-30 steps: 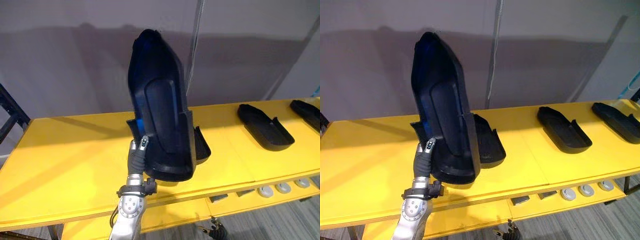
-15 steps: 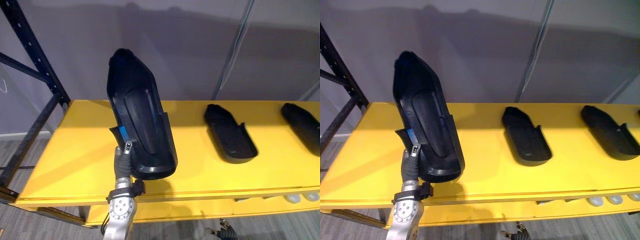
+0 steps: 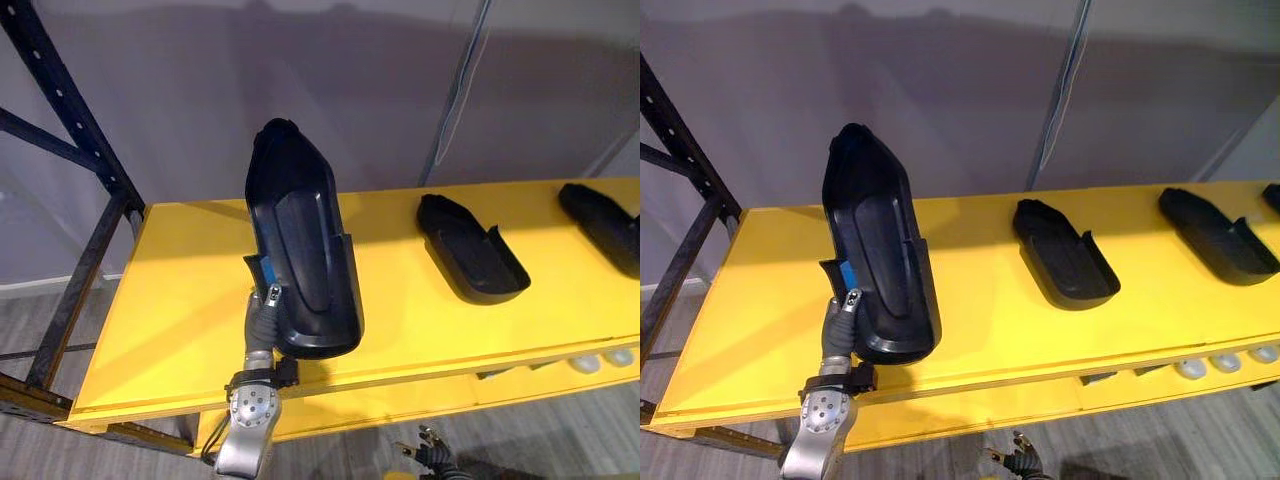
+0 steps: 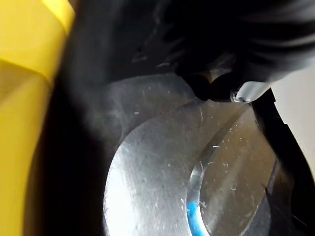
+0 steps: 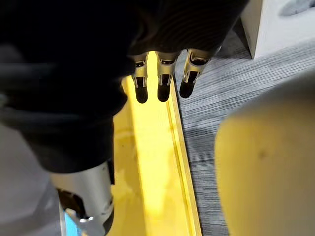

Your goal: Walk over and take plastic housings, then place them on the shelf

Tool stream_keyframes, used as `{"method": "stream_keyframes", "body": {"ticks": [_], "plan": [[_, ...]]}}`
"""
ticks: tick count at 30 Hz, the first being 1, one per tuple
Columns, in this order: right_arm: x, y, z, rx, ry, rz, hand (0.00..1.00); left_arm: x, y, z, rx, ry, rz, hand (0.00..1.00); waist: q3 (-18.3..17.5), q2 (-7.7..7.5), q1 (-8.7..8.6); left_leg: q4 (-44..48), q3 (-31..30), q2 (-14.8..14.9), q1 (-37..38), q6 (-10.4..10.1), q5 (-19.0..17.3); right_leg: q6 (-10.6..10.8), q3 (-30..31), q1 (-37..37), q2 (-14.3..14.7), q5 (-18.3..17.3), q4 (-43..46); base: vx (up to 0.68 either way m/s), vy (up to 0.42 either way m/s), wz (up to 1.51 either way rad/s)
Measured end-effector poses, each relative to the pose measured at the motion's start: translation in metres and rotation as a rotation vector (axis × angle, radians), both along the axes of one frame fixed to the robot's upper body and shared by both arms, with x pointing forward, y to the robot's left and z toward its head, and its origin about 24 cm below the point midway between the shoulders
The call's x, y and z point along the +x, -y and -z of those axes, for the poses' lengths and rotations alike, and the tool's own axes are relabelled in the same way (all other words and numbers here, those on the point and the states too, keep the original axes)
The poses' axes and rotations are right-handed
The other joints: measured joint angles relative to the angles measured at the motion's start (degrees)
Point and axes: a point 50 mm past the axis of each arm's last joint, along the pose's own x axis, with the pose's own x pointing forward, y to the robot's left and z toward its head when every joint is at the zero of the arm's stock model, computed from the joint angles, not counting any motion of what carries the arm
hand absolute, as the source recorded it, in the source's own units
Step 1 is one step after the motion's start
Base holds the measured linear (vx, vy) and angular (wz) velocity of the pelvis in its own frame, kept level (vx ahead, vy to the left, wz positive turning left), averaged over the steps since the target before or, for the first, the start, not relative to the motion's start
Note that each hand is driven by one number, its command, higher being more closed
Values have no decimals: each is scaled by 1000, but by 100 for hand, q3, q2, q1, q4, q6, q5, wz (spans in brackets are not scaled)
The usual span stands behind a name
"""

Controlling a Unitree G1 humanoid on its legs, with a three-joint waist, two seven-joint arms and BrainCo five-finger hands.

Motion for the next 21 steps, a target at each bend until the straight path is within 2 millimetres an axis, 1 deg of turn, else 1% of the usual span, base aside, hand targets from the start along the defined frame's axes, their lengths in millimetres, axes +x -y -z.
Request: {"method": "stream_keyframes", "body": {"ticks": [2, 3, 5, 10, 12, 14, 17, 19, 21], "plan": [[-3, 1, 1, 1, -5, 10, 0, 0, 2, 0, 3, 1, 12, 100, -1, -29, 31, -83, -22, 42, 108, -30, 20, -20, -35, 98, 45, -10, -17, 66, -84, 9], [-5, 0, 1, 3, -8, 14, 0, 0, 2, 0, 8, 1, 12, 100, -44, 0, 57, -166, -2, 67, 209, -58, 49, -40, -42, 200, 79, 2, -104, 73, -51, -3], [-8, 1, 1, 2, -12, 20, 0, -1, 1, 1, 12, -3, 11, 100, -148, -15, 67, -271, 35, 67, 256, -69, 69, -68, -29, 232, 92, 28, -183, 87, 11, -5], [-12, -5, 3, 16, -23, 23, 0, -2, -1, 4, 41, -17, 6, 100, -257, -21, 71, -644, 66, 54, 507, -27, 205, -107, -6, 573, 142, 376, -785, 80, 72, 0], [-14, -5, 4, 18, -34, 22, 0, -1, -9, 11, 95, -47, -10, 100, -317, -14, 72, -966, 108, 28, 634, -9, 405, -128, -1, 716, 165, 655, -1175, 26, 73, -3], [-15, -5, 5, 19, -38, 22, 0, 2, -16, 18, 130, -89, -28, 100, -331, -8, 72, -1151, 149, 20, 692, 5, 529, -139, 6, 784, 187, 836, -1407, -22, 60, -5], [-15, -5, 6, 20, -47, 19, 0, 8, -26, 28, 171, -142, -43, 100, -344, -10, 65, -1334, 192, -2, 689, 30, 687, -160, 10, 787, 197, 1028, -1644, -70, 26, -6], [-15, -5, 6, 19, -47, 15, 0, 16, -34, 33, 220, -178, -64, 100, -345, -8, 53, -1432, 214, -3, 689, 29, 823, -162, 25, 797, 217, 1201, -1819, -123, 7, -10], [-14, -6, 6, 20, -46, 13, 0, 25, -41, 35, 265, -196, -75, 100, -347, -4, 18, -1483, 220, -9, 690, 37, 873, -151, 31, 808, 220, 1251, -1902, -144, -7, -6]]}}
